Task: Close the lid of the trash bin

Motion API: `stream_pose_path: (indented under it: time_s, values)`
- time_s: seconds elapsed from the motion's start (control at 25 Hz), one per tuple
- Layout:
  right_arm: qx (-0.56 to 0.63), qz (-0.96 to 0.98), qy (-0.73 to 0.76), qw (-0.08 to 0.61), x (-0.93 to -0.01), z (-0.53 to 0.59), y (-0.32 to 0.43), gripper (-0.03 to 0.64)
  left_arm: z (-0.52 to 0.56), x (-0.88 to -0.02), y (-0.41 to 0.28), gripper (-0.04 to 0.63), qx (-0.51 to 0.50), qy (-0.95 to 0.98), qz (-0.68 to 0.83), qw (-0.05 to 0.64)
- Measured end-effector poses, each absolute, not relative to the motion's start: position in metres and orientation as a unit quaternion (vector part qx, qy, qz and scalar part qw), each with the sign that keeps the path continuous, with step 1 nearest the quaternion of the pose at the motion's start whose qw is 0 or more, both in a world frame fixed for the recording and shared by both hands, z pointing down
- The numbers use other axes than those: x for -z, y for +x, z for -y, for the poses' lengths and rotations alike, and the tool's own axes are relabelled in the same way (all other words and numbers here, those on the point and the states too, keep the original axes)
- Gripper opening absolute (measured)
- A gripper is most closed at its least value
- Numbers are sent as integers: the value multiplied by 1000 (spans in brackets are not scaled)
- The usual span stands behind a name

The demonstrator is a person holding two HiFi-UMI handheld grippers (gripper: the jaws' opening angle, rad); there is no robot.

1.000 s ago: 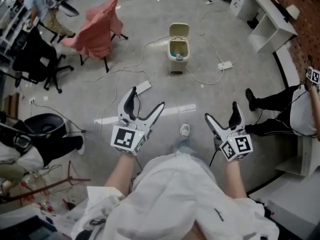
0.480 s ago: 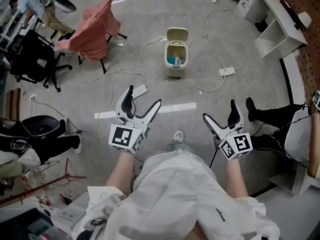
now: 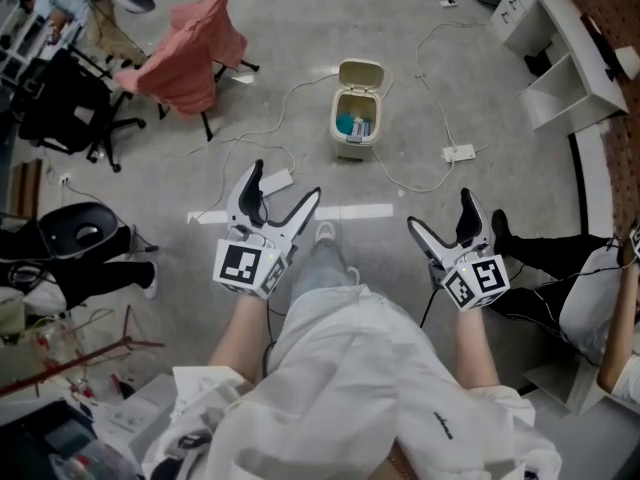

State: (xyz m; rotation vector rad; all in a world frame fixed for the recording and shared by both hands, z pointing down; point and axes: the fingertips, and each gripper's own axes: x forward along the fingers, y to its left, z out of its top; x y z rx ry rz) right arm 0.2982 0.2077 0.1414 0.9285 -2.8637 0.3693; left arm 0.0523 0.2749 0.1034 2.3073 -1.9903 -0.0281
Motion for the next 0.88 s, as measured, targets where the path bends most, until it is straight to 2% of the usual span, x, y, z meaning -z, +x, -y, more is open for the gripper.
stream_pose_path:
  time_s: [0.28, 0.52, 0.88]
  values:
    - [-116, 945, 300, 69, -159, -147, 271, 560, -198, -121, 27, 430, 18, 766, 641, 47]
    - [-109, 944, 303, 72, -163, -41, 210, 558, -84, -139, -32, 430, 2, 776, 628, 56]
    - [-127, 937, 310, 96, -205, 101, 162, 558, 62, -193, -69, 430, -45, 783, 616, 77]
